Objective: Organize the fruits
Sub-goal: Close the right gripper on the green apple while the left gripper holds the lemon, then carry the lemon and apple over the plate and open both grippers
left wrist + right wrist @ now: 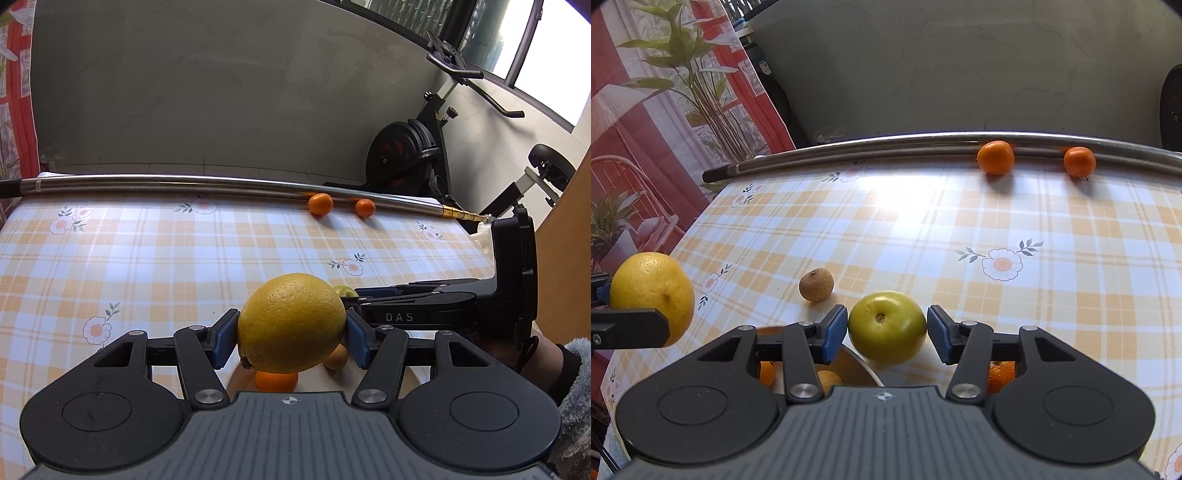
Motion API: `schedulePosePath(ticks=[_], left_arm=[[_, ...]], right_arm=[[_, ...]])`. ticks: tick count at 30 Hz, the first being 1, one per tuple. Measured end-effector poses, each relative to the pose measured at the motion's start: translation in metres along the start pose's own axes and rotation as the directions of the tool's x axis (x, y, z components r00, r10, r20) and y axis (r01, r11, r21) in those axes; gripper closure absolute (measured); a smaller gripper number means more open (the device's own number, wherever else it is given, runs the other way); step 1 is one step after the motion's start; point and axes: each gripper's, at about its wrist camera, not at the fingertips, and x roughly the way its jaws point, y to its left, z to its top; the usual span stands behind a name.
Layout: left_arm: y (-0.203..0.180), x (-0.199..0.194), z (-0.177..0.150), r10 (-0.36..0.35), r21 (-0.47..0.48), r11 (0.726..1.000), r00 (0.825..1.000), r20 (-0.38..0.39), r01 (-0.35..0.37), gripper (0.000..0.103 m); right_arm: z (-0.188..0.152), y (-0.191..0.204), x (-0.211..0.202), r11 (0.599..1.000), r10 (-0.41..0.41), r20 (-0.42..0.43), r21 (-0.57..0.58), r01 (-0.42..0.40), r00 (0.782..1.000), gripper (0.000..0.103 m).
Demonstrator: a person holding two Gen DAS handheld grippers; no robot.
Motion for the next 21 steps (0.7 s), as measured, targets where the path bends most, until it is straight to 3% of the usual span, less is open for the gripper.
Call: schedulePosePath(ticks=[8,16,21], left_arm=[[-0.008,0.01,-0.004,-0.021,0.028,0.999,0.999,-0.048,0.023,0.04],[-0.023,0.032,-0.014,-0.05,0.086,0.994,0.99,-0.133,0.062,0.04],[-0.031,0.053,-0.021,-0.043,0.119,0.991,0.979,-0.201,0.068,0.04]], right_arm=[[-0.005,0.004,-0.007,1.0,-0.015,0.049,-0.016,0.015,0.999,0.053],[-0.022,-0.011,-0.055,0.998,0.026,0.147,0.046,-0.033,0.989,0.053],[-0.048,-0.021,-0.081,0.993,-0.01,0.155,0.115,-0.008,0.988,0.053]])
